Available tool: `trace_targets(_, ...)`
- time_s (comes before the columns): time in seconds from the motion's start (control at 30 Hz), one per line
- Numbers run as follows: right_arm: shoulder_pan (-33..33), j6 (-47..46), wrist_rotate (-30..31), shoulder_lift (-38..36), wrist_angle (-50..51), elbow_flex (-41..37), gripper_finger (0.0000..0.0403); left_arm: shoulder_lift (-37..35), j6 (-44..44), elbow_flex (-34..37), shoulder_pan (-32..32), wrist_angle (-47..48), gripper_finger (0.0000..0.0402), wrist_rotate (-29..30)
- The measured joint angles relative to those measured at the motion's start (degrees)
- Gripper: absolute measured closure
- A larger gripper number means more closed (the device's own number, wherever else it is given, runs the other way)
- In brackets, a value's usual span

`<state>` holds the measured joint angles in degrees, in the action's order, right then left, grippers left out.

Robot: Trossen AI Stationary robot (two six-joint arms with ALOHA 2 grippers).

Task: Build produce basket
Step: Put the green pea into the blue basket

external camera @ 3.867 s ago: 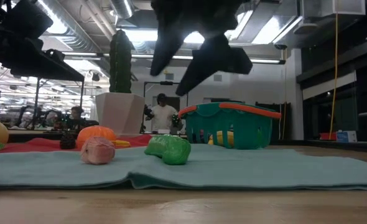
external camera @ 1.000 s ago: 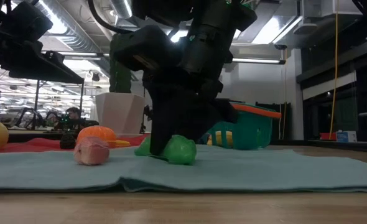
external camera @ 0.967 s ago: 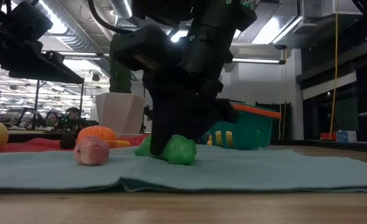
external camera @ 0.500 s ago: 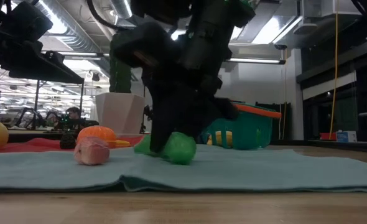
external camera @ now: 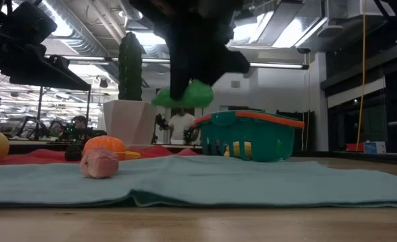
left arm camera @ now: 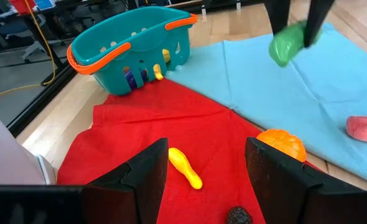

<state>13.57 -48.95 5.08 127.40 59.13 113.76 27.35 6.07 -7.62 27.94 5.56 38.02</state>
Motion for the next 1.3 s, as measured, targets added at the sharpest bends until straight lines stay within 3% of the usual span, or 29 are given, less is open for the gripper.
trace_targets(0.3,-1.4,5.7,0.4,0.0,3.6,1.2,0.0279,0.0,0.0,0.0,0.0,0.0,0.0198,-1.2)
trace_targets(0.67,1.1,4.1,8.8,0.0,0.4,0.8,0.028,0.0,0.0,0.0,0.0,0.0,0.0198,-2.7)
trace_targets(1.0,3.9,-3.8,10.3,-0.5,-18.9,-13.9,0.0284,0.0,0.0,0.0,0.0,0.0,0.0198,-3.3)
trace_targets(1.17,4.6,-2.5,13.5,-5.0,-34.8,-22.9,0.0284,0.0,0.0,0.0,0.0,0.3,0.0198,-3.3)
trace_targets(1.3,5.0,-1.5,18.1,-10.4,-40.5,-31.0,0.0284,0.0,0.0,0.0,0.0,0.3,0.0198,-3.3)
